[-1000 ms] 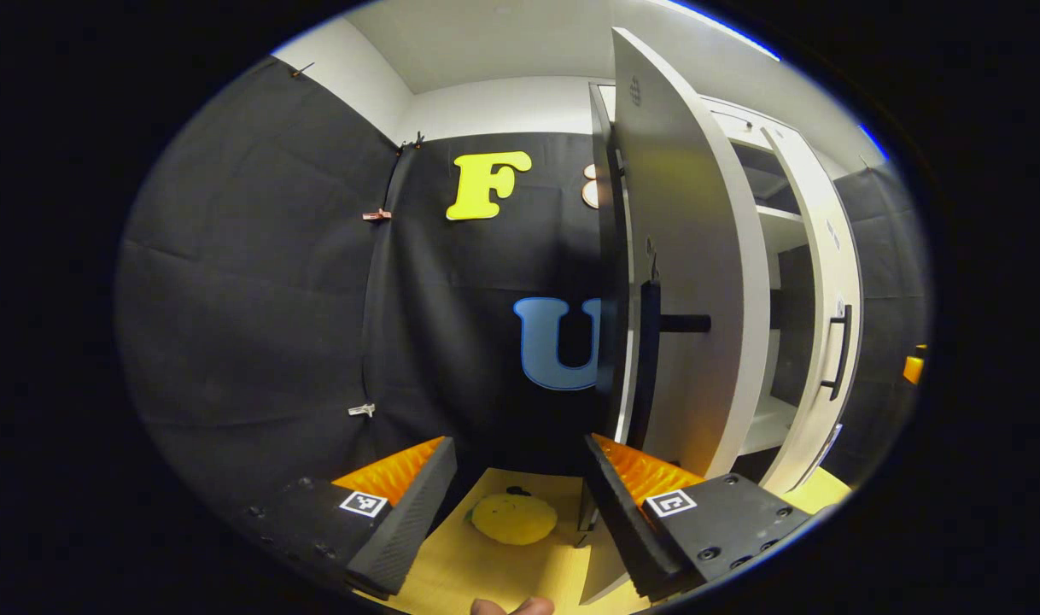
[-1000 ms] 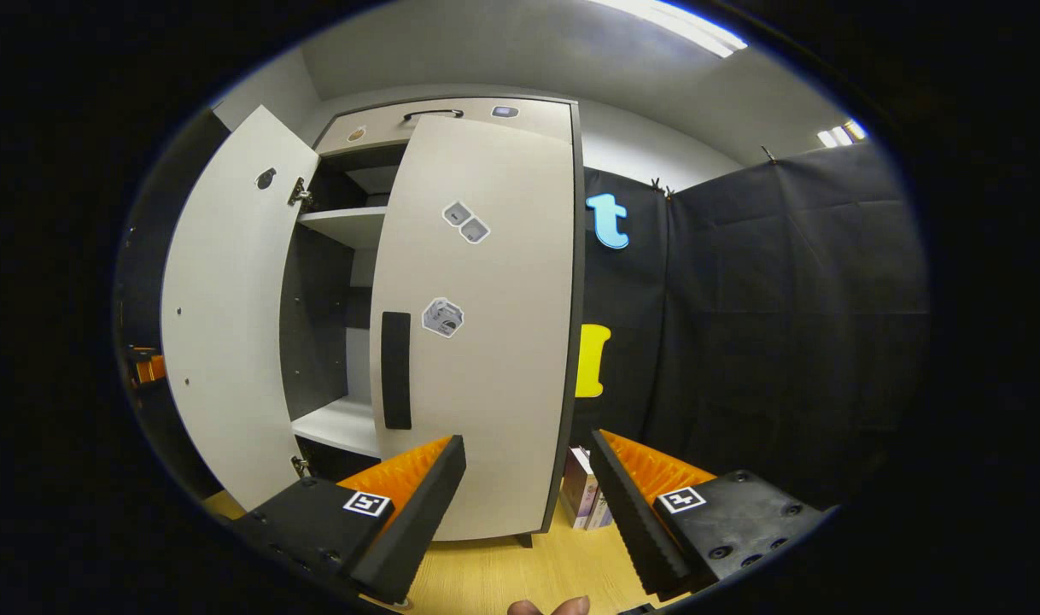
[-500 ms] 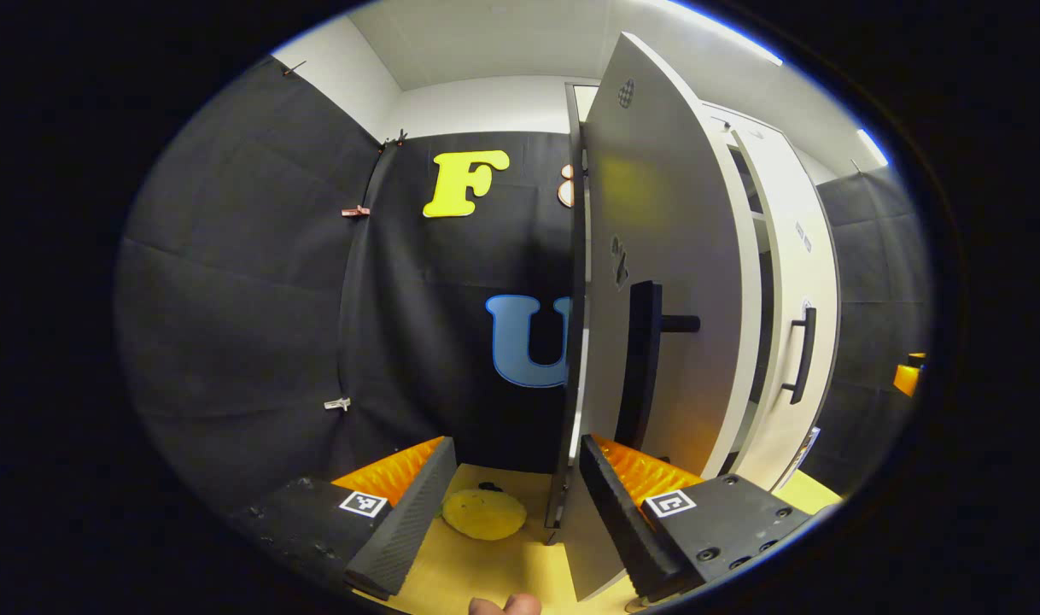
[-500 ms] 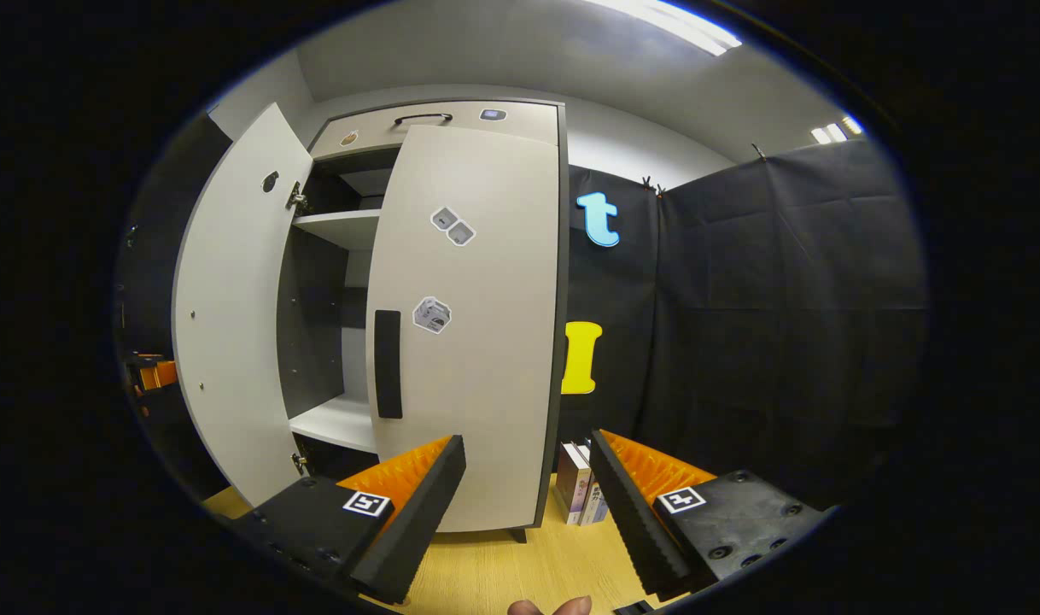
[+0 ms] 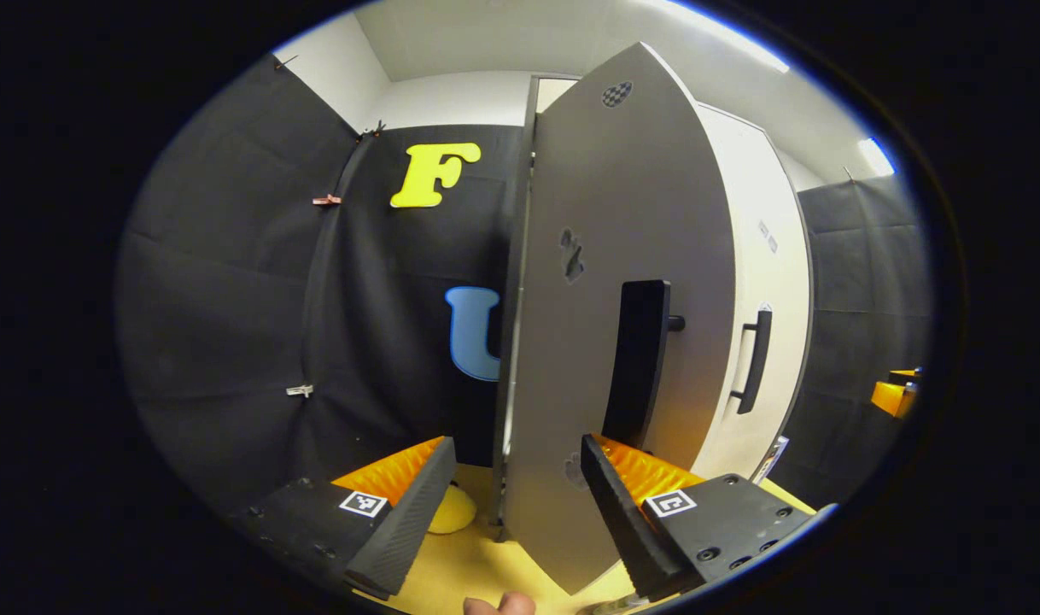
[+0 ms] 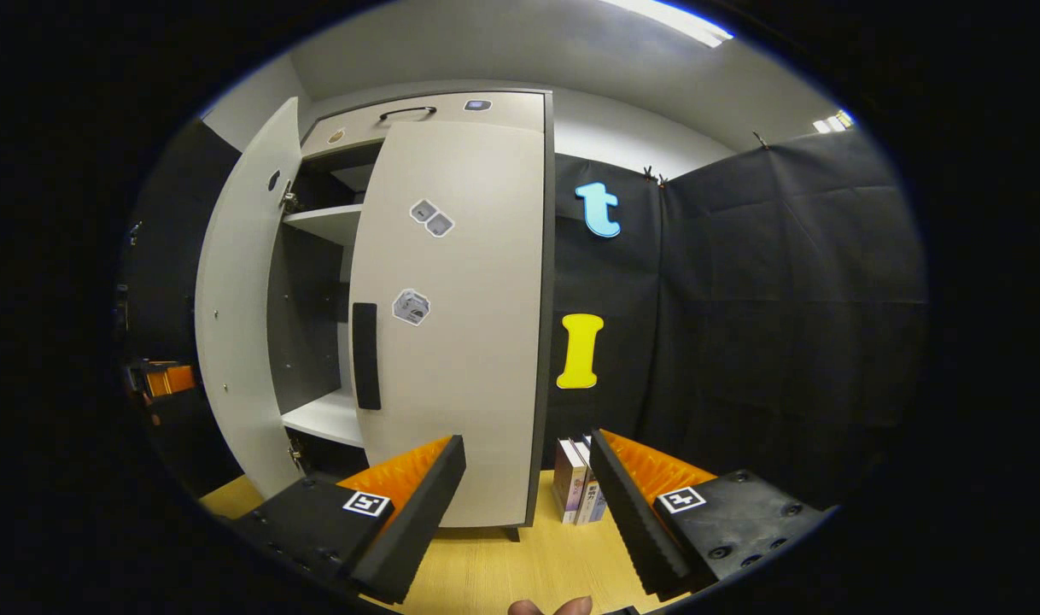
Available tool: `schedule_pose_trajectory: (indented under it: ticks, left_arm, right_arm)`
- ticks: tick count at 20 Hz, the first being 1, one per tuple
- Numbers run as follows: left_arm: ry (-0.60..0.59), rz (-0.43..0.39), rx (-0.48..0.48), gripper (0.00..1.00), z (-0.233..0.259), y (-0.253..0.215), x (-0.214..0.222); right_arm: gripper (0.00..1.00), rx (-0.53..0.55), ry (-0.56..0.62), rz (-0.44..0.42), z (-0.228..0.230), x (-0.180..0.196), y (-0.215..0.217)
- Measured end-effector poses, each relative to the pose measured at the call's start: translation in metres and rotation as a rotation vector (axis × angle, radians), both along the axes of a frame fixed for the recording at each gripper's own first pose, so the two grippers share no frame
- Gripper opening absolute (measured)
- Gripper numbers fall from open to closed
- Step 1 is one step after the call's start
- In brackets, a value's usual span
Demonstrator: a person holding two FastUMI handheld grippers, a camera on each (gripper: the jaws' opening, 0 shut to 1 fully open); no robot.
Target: Grasp the bottle in the cabinet with the left hand and place it on the coaster, then close the right door with the right hand and the left door with the left hand.
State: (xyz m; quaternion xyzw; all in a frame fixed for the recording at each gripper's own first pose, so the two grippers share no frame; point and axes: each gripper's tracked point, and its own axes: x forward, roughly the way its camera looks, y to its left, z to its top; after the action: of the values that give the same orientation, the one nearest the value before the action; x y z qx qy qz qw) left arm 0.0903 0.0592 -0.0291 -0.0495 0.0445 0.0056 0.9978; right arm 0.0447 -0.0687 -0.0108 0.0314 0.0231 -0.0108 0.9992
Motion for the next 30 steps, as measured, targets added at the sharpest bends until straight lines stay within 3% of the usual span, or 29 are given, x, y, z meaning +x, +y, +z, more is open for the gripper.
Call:
schedule_pose_trajectory:
  ticks: [6,9,21,26,30]
  left_arm:
    - [0.008,-0.07,0.016,0.94,-0.001,-0.06,0.035]
    - [-0.006,-0.061,0.047,0.92,-0.002,-0.081,0.051]
    - [-0.017,-0.047,0.016,0.94,-0.006,-0.103,0.084]
    - [-0.018,-0.063,0.008,0.92,-0.006,-0.109,0.083]
    - [-0.021,-0.065,0.013,0.95,-0.003,-0.1,0.065]
  right_arm:
    - [0.97,0.003,-0.012,-0.007,0.003,0.008,-0.02]
    - [0.97,-0.003,-0.013,-0.003,0.003,0.012,-0.025]
    - [0.97,0.008,-0.007,0.031,-0.002,0.025,-0.026]
    - [0.98,0.016,-0.012,0.034,0.001,0.025,-0.021]
    - [0.97,0.019,-0.021,0.04,0.007,0.021,-0.01]
